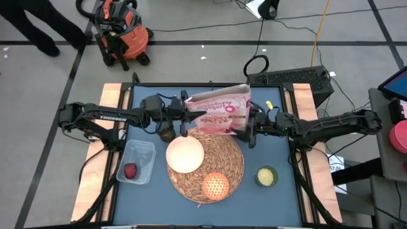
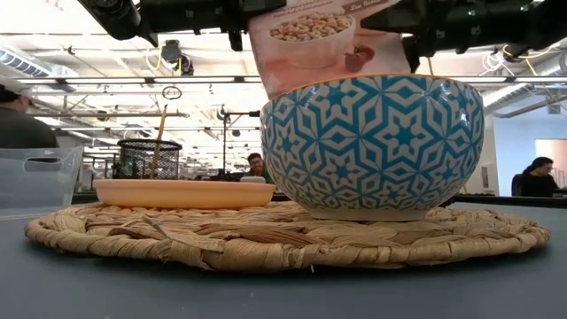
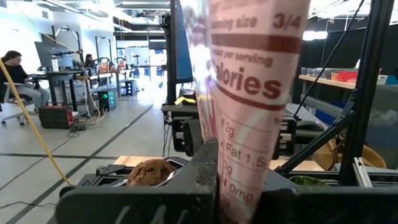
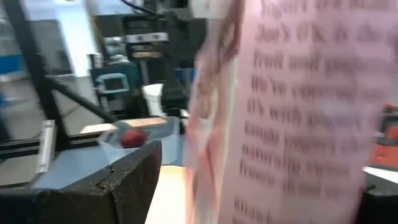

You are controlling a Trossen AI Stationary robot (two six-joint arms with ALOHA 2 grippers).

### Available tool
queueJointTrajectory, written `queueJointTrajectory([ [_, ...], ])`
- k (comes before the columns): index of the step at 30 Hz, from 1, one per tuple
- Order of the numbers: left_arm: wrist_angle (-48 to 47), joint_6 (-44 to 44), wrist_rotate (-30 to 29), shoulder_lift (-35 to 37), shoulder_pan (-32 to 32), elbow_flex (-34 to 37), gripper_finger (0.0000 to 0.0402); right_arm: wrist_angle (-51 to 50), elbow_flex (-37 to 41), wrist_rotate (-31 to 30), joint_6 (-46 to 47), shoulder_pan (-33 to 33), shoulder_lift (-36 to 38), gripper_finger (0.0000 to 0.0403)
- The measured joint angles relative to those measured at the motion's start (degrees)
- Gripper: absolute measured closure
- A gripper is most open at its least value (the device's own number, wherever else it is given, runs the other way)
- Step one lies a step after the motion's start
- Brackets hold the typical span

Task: Arrange a breakfast setting
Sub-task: Pour the cereal into the orange bowl

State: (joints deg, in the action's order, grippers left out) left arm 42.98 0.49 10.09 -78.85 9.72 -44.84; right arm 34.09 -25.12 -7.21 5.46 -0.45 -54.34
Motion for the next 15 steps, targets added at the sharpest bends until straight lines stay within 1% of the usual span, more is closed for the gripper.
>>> queueJointTrajectory([
  [2,-0.1,0.0,0.2,0.0,0.0,0.0,0.0396,1.9,0.0,1.3,-0.1,-0.1,-1.2,0.0105],
  [7,-0.1,0.0,0.1,0.0,0.0,0.0,0.0396,3.6,0.0,1.3,-0.1,-0.3,-3.3,0.0142],
  [15,0.1,0.0,0.1,0.0,0.0,0.0,0.0396,4.3,0.0,1.3,-0.1,-0.4,-3.9,0.0222],
])
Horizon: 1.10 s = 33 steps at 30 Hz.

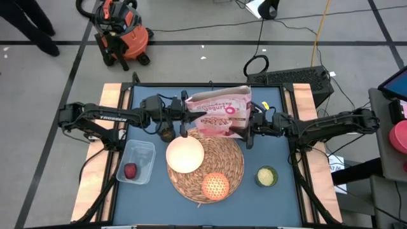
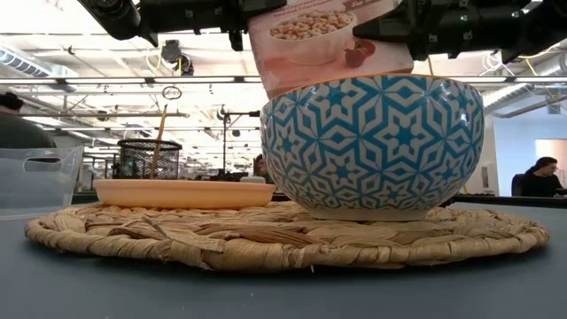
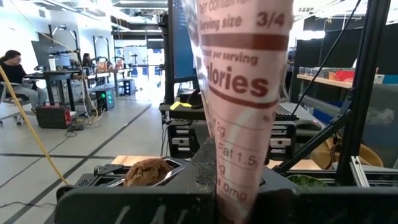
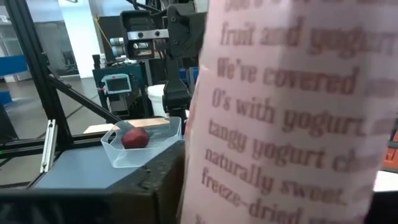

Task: Arrange a breakfast setting
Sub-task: Pour the cereal into the orange bowl

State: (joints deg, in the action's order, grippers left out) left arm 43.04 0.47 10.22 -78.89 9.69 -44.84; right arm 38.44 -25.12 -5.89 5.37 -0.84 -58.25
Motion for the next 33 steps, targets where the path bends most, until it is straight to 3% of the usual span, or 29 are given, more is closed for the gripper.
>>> queueJointTrajectory([
  [9,0.1,-0.4,-0.3,0.0,0.0,0.0,0.0384,0.5,0.0,0.1,-0.7,0.0,0.0,0.0294],
  [33,0.7,6.4,-0.4,0.1,0.0,-0.1,0.038,2.8,0.0,0.1,-1.6,0.0,-0.1,0.0303],
])
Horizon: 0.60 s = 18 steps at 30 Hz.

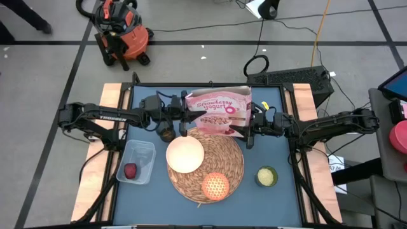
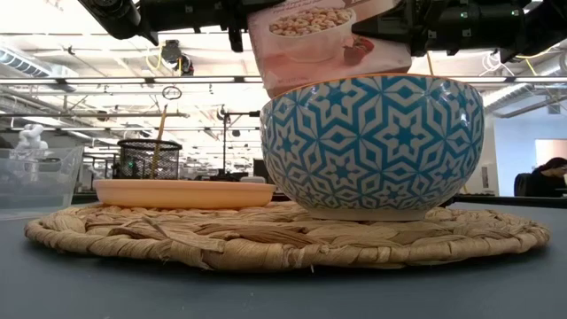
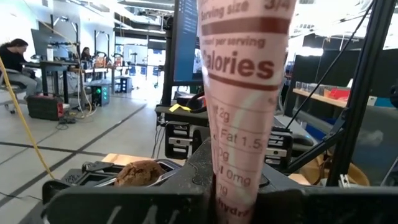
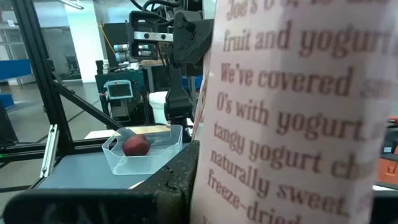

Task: Arrange a breakfast setting
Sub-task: Pour the cereal into the orange bowl

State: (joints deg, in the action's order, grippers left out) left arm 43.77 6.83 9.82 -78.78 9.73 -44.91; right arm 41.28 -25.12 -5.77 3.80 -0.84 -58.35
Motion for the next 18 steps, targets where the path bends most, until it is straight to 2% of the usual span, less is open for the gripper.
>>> queueJointTrajectory([
  [5,0.3,3.0,0.0,0.0,0.0,0.0,0.038,0.1,0.0,0.0,0.0,0.0,0.0,0.03],
  [14,1.0,1.2,0.0,0.0,-0.1,0.0,0.0379,0.3,0.0,0.0,0.0,0.0,0.1,0.0301],
  [18,1.0,4.6,0.0,0.0,0.0,0.0,0.0358,0.3,0.0,-0.1,0.0,0.0,0.1,0.03],
])
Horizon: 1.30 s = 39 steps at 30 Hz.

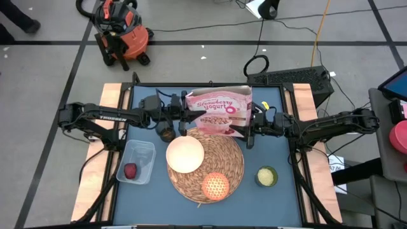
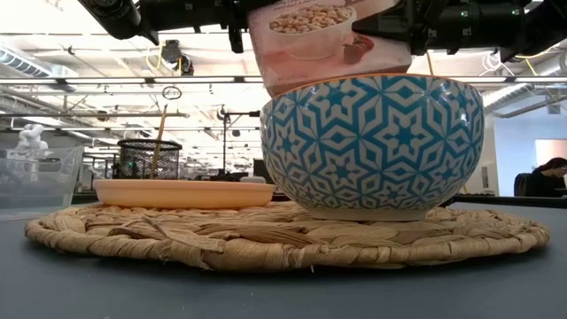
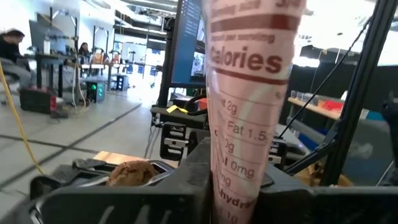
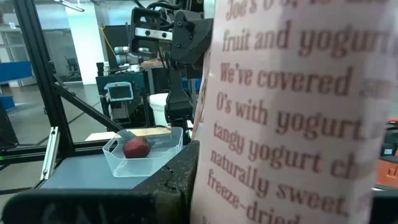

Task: Arrange a breakfast setting
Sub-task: Pour the cereal into the orange bowl

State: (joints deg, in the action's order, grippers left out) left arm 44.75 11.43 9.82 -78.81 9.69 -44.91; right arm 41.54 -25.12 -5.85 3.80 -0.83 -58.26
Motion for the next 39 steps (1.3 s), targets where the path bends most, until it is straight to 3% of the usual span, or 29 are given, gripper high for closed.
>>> queueJointTrajectory([
  [11,0.0,1.6,-0.2,0.0,0.0,0.0,0.021,0.4,0.0,-0.1,-0.1,0.0,0.1,0.0301],
  [16,0.0,0.1,-0.2,0.0,0.0,0.0,0.017,0.4,0.0,-0.1,-0.1,0.0,0.1,0.0304],
  [28,-3.2,-2.3,0.1,3.2,1.7,0.1,0.0165,4.6,0.0,0.0,-0.2,0.0,0.1,0.0303],
  [39,-19.8,-6.1,0.1,12.1,3.8,0.1,0.0165,14.0,0.0,-1.3,-3.6,0.0,0.1,0.0304],
])
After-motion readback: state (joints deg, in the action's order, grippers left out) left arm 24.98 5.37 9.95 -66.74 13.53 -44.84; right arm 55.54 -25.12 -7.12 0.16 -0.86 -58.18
